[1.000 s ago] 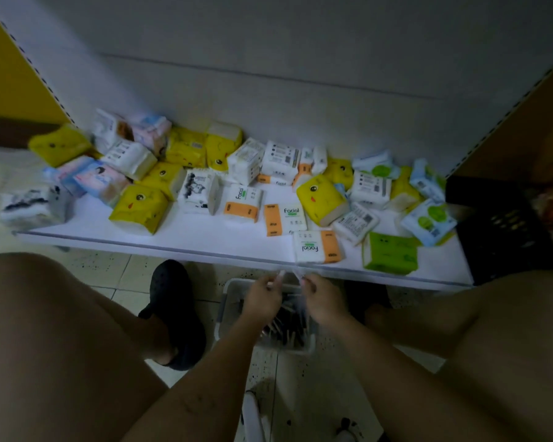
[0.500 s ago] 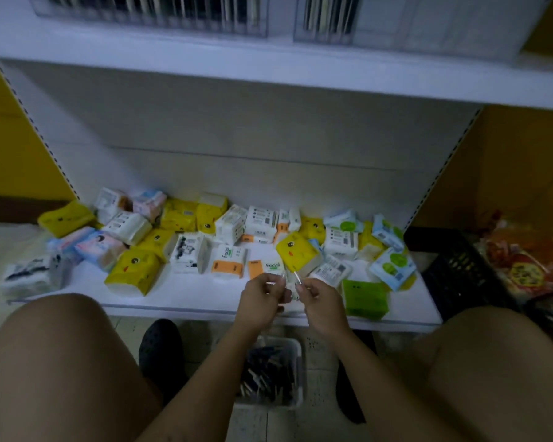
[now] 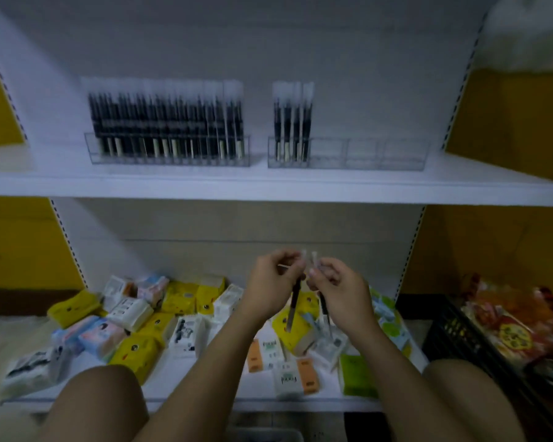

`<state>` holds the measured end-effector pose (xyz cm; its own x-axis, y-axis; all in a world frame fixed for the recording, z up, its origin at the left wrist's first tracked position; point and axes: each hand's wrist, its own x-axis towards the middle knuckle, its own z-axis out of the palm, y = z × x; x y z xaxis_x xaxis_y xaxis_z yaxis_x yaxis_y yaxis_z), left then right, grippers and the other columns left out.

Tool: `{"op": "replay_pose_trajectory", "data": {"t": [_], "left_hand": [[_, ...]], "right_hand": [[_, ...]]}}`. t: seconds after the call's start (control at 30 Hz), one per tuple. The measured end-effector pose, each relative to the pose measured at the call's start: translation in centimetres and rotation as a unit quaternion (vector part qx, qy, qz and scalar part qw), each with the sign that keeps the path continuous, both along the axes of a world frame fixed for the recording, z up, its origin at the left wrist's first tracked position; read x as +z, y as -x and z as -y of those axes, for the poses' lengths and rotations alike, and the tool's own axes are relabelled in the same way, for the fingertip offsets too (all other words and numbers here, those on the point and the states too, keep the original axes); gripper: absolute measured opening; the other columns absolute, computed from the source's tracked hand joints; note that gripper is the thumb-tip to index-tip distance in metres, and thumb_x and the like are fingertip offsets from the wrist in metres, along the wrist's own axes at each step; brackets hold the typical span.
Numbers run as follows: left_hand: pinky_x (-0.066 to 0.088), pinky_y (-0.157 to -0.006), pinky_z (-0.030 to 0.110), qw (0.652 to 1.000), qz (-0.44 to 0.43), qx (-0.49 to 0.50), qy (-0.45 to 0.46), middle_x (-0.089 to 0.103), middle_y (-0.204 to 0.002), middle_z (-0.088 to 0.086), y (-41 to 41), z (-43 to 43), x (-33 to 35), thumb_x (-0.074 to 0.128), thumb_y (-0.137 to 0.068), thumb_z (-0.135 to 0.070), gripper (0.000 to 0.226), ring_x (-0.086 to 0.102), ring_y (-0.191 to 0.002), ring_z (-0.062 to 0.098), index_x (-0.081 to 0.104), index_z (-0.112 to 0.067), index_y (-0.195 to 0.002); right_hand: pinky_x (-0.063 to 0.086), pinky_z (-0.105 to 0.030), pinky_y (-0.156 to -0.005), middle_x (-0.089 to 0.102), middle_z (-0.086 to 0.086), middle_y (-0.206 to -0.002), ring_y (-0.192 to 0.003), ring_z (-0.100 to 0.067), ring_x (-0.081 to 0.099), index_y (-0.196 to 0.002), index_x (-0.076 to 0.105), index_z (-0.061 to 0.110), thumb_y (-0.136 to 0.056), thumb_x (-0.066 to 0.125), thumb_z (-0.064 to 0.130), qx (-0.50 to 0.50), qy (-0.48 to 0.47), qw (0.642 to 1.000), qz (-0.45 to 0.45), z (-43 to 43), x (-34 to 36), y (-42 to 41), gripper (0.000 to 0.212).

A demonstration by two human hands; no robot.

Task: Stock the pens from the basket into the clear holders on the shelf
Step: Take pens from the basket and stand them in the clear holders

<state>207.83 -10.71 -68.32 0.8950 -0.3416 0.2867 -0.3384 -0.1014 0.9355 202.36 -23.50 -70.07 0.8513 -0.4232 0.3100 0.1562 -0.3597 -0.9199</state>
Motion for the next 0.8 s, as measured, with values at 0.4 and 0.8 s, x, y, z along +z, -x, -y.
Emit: {"op": "replay_pose_trajectory", "data": {"t": [0.4, 0.8], "left_hand": [[0.059, -0.075, 0.042, 0.986, 0.162, -0.021, 0.017, 0.072, -0.090, 0.001, 0.7, 1.5, 14.4, 0.067, -0.089, -0.019, 0.022, 0.071, -0.079, 0.013, 0.067, -0.025, -0.110], [0.058, -0.070, 0.023, 0.959, 0.280, 0.030, -0.021, 0.067, -0.098, -0.006, -3.7, 3.5, 24.5, 0.067, -0.088, -0.018, 0.020, 0.067, -0.082, 0.005, 0.060, -0.028, -0.105]], "right_hand": [[0.057, -0.034, -0.083, 0.067, 0.009, -0.092, -0.088, -0.006, 0.065, -0.115, 0.065, 0.027, -0.088, 0.069, 0.017, 0.014, 0.053, 0.991, 0.123, 2.5, 14.6, 0.5, 0.029], [0.059, -0.033, -0.076, 0.063, 0.006, -0.091, -0.083, -0.011, 0.064, -0.114, 0.061, 0.031, -0.086, 0.070, 0.015, -0.023, 0.112, 0.964, 0.240, 5.4, 23.8, -3.6, 0.033]]}}
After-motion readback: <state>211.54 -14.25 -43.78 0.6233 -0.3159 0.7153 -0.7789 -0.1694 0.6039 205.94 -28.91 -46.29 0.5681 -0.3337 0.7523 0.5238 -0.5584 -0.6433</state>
